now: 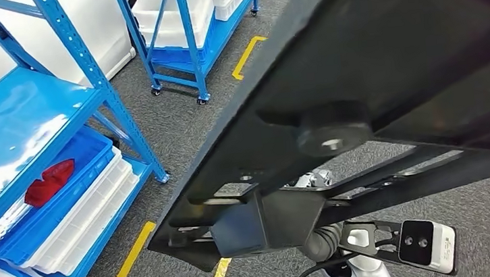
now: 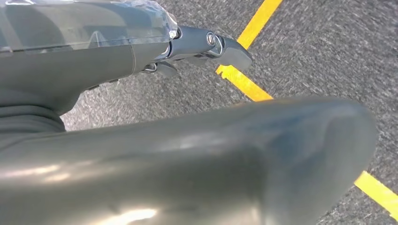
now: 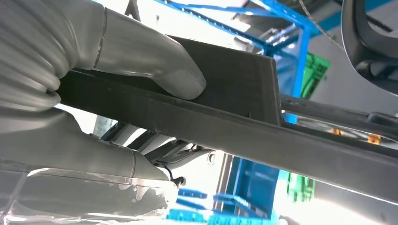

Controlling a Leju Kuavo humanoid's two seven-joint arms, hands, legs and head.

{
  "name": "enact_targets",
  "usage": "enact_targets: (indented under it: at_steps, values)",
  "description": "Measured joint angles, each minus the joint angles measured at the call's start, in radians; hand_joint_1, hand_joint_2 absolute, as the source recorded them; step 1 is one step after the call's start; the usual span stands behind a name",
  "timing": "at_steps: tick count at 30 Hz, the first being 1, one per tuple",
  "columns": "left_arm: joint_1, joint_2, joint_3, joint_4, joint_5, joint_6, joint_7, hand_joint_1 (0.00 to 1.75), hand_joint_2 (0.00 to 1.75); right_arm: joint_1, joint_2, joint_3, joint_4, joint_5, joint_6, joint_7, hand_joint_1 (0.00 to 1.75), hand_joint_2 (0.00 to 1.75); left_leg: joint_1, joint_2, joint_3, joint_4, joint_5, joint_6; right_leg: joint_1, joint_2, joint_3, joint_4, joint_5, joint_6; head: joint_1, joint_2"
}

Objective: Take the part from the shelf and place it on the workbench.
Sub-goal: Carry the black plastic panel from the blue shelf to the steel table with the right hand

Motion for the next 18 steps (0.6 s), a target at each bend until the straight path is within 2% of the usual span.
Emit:
enact_targets:
  at_steps: [1, 3, 4, 5, 6, 7, 8, 10, 11, 12, 14, 15, 16, 18]
  values:
    - [-0.001, 0.001, 0.001, 0.0, 0.001, 0.003, 0.002, 0.0, 0.0, 0.0, 0.001, 0.001, 0.002, -0.004, 0.0, 0.0, 1.75, 1.75, 0.002, -0.023, -0.009, 0.026, -0.019, -0.004, -0.003, 0.01, 0.003, -0.005, 0.003, -0.006, 0.0, 0.0]
    - [0.003, 0.004, 0.006, 0.0, 0.003, 0.011, 0.009, 0.0, 0.0, 0.002, 0.003, 0.002, 0.007, -0.008, 0.004, 0.0, 1.75, 1.75, 0.004, -0.075, -0.061, 0.143, -0.084, -0.009, -0.006, 0.031, 0.005, -0.009, 0.006, -0.014, 0.0, 0.0]
    - [0.006, 0.007, 0.008, 0.0, 0.004, 0.016, 0.014, 0.0, 0.0, 0.005, 0.004, 0.002, 0.01, -0.009, 0.009, 0.0, 1.75, 1.75, 0.004, -0.085, -0.096, 0.215, -0.114, -0.01, -0.005, 0.044, 0.005, -0.008, 0.007, -0.016, 0.0, 0.0]
    - [0.01, 0.01, 0.01, 0.0, 0.004, 0.023, 0.021, 0.0, 0.0, 0.011, 0.006, 0.0, 0.013, -0.01, 0.014, 0.0, 1.75, 1.75, 0.004, -0.088, -0.125, 0.269, -0.128, -0.011, -0.003, 0.059, 0.004, -0.007, 0.006, -0.016, 0.0, 0.0]
    - [0.013, 0.014, 0.013, 0.0, 0.003, 0.029, 0.029, 0.0, 0.0, 0.017, 0.01, -0.002, 0.017, -0.01, 0.021, 0.0, 1.75, 1.75, 0.004, -0.089, -0.138, 0.287, -0.121, -0.011, -0.003, 0.073, 0.004, -0.006, 0.006, -0.016, 0.0, 0.0]
    - [0.015, 0.018, 0.015, 0.0, 0.001, 0.035, 0.038, 0.0, 0.0, 0.024, 0.015, -0.006, 0.019, -0.01, 0.027, 0.001, 1.75, 1.75, 0.005, -0.091, -0.131, 0.263, -0.094, -0.011, -0.003, 0.088, 0.005, -0.004, 0.006, -0.016, 0.0, 0.0]
    - [0.016, 0.023, 0.017, 0.0, -0.001, 0.04, 0.046, 0.0, 0.0, 0.03, 0.023, -0.011, 0.021, -0.011, 0.035, 0.001, 1.75, 1.75, 0.006, -0.099, -0.107, 0.202, -0.053, -0.01, -0.003, 0.101, 0.006, -0.002, 0.005, -0.014, 0.0, 0.0]
    - [0.018, 0.031, 0.021, 0.0, -0.004, 0.047, 0.056, 0.0, 0.0, 0.038, 0.038, -0.02, 0.024, -0.013, 0.046, 0.001, 1.75, 1.75, 0.01, -0.145, -0.05, 0.065, 0.009, -0.006, -0.004, 0.127, 0.005, 0.006, 0.001, -0.007, 0.0, 0.0]
    - [0.019, 0.035, 0.022, 0.0, -0.005, 0.049, 0.058, 0.0, 0.0, 0.041, 0.045, -0.024, 0.025, -0.014, 0.051, 0.0, 1.75, 1.75, 0.011, -0.164, -0.033, 0.023, 0.022, -0.004, -0.004, 0.139, 0.001, 0.009, 0.0, -0.002, 0.0, 0.0]
    - [0.02, 0.038, 0.023, 0.0, -0.006, 0.05, 0.057, 0.0, 0.0, 0.044, 0.051, -0.028, 0.026, -0.015, 0.055, 0.0, 1.75, 1.75, 0.011, -0.175, -0.025, 0.006, 0.023, 0.0, -0.005, 0.149, -0.003, 0.011, 0.001, 0.004, 0.0, 0.0]
    - [0.02, 0.043, 0.024, -0.001, -0.006, 0.051, 0.049, 0.0, 0.0, 0.053, 0.061, -0.038, 0.028, -0.016, 0.067, 0.0, 1.75, 1.75, 0.009, -0.157, -0.023, 0.001, 0.025, 0.01, -0.007, 0.167, -0.009, 0.011, 0.004, 0.017, 0.0, 0.0]
    - [0.019, 0.045, 0.024, -0.001, -0.006, 0.051, 0.042, 0.0, 0.0, 0.057, 0.065, -0.044, 0.028, -0.016, 0.074, 0.0, 1.75, 1.75, 0.01, -0.145, -0.021, -0.002, 0.027, 0.018, -0.006, 0.156, -0.014, 0.018, -0.001, 0.021, 0.0, 0.0]
    - [0.019, 0.046, 0.025, -0.002, -0.005, 0.05, 0.035, 0.0, 0.0, 0.059, 0.07, -0.049, 0.029, -0.017, 0.079, 0.0, 1.75, 1.75, 0.01, -0.132, -0.021, -0.005, 0.03, 0.025, -0.005, 0.133, -0.026, 0.042, -0.016, 0.025, 0.0, 0.0]
    - [0.022, 0.05, 0.027, -0.004, 0.001, 0.05, 0.026, 0.0, 0.0, 0.063, 0.08, -0.058, 0.031, -0.017, 0.086, 0.0, 1.75, 1.75, 0.008, -0.103, -0.02, -0.008, 0.03, 0.035, -0.004, 0.068, -0.079, 0.15, -0.075, 0.03, 0.0, 0.0]
